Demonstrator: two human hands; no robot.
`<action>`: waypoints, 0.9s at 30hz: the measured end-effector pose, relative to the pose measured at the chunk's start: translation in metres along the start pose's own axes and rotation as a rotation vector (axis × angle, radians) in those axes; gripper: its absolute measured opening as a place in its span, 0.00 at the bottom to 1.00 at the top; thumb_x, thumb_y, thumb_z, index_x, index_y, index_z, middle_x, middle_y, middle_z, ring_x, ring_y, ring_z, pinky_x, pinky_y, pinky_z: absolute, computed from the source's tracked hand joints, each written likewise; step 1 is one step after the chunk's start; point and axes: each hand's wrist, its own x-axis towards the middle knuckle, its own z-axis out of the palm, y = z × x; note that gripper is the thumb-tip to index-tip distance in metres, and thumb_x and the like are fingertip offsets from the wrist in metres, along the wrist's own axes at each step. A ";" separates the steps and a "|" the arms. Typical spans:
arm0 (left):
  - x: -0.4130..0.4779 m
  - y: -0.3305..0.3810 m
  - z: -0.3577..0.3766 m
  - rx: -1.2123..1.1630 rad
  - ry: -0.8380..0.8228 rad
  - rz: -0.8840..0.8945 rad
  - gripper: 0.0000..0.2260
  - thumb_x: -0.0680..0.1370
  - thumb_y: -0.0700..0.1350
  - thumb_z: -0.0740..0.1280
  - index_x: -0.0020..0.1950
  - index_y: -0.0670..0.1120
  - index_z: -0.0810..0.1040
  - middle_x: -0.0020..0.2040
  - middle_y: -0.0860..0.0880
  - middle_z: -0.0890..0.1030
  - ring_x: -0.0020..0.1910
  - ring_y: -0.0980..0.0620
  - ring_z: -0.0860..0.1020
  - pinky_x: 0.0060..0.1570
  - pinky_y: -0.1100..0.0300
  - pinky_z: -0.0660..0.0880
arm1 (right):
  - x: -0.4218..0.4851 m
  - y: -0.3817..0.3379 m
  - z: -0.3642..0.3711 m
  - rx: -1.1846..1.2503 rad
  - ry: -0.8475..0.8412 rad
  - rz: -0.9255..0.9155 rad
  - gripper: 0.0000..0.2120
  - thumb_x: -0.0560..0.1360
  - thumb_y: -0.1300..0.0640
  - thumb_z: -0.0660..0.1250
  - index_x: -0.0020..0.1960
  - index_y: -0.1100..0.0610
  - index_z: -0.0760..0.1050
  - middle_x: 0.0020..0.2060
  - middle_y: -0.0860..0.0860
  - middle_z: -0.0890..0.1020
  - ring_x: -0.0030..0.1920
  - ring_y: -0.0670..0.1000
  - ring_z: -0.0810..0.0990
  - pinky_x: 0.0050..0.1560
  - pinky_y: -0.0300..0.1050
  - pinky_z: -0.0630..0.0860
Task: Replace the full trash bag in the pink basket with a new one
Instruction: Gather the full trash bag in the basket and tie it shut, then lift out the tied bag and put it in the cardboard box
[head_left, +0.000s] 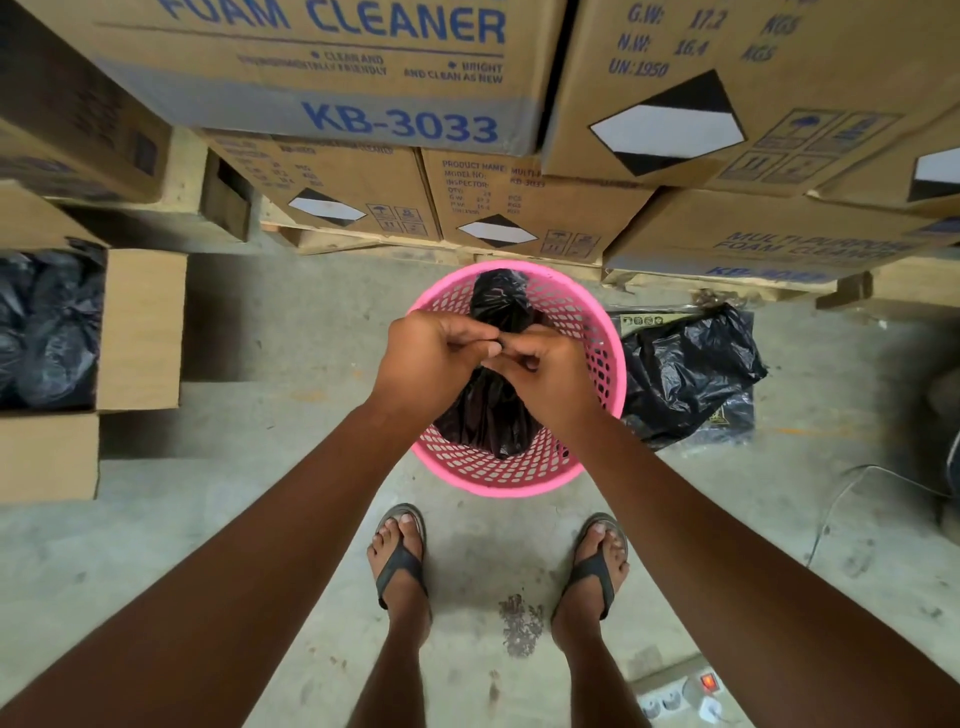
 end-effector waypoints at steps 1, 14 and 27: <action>-0.003 -0.001 -0.001 -0.004 0.007 0.011 0.09 0.72 0.41 0.76 0.52 0.44 0.86 0.46 0.48 0.87 0.43 0.62 0.84 0.50 0.68 0.79 | -0.002 0.002 0.003 0.007 0.018 0.007 0.11 0.72 0.58 0.75 0.54 0.57 0.85 0.33 0.37 0.75 0.35 0.37 0.74 0.41 0.30 0.68; -0.054 -0.014 -0.074 0.133 0.199 -0.077 0.13 0.77 0.49 0.70 0.60 0.48 0.80 0.57 0.54 0.82 0.46 0.65 0.78 0.44 0.72 0.75 | -0.027 -0.072 -0.033 0.090 0.213 -0.126 0.11 0.74 0.66 0.73 0.55 0.60 0.84 0.55 0.55 0.85 0.59 0.53 0.83 0.62 0.57 0.79; -0.153 0.004 -0.262 0.602 0.287 -0.368 0.24 0.77 0.59 0.63 0.71 0.53 0.68 0.66 0.47 0.75 0.64 0.43 0.74 0.56 0.46 0.78 | 0.014 -0.375 -0.017 0.286 -0.166 -0.507 0.12 0.74 0.68 0.73 0.57 0.61 0.83 0.50 0.49 0.85 0.50 0.45 0.85 0.55 0.41 0.80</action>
